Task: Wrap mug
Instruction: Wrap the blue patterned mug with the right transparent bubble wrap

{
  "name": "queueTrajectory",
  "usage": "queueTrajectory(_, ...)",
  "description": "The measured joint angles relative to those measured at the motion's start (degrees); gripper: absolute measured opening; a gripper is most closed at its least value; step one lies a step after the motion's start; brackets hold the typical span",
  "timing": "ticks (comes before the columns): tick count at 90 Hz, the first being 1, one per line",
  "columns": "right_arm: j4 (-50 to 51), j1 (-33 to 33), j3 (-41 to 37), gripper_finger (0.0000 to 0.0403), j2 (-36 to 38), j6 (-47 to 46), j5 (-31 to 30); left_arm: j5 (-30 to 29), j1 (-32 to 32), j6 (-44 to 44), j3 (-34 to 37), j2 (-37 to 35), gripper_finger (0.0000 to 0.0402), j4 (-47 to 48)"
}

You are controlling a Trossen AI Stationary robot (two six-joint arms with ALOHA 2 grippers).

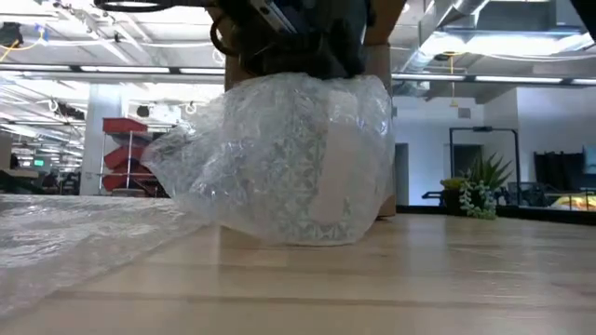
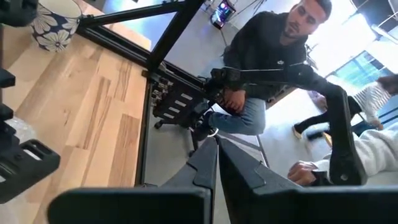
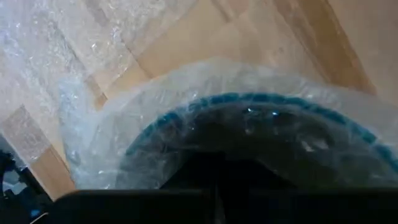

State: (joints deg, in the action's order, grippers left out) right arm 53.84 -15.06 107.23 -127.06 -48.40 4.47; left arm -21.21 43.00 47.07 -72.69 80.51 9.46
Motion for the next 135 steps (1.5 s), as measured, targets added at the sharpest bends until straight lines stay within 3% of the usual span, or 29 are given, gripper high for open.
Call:
queueTrajectory(42,5.04,-1.59,-0.1,0.0,13.54,-7.73,-2.09,0.02,0.07,0.17,0.0,0.0,0.0,0.03)
queueTrajectory(64,8.53,-1.88,-1.04,0.0,8.46,-8.28,-6.15,0.01,0.04,0.13,0.0,0.02,0.0,0.05)
queueTrajectory(91,0.65,-0.14,-0.6,0.0,-0.18,-5.09,-4.4,0.02,0.04,0.2,0.0,0.04,0.0,0.03)
queueTrajectory(106,0.6,-0.1,-0.59,0.0,-0.17,-3.65,-4.35,0.01,0.04,0.26,0.0,0.04,0.0,-0.3)
queueTrajectory(135,8.98,0.38,4.41,0.0,6.47,-2.53,-4.1,0.04,0.04,0.06,0.0,0.04,0.0,-1.59)
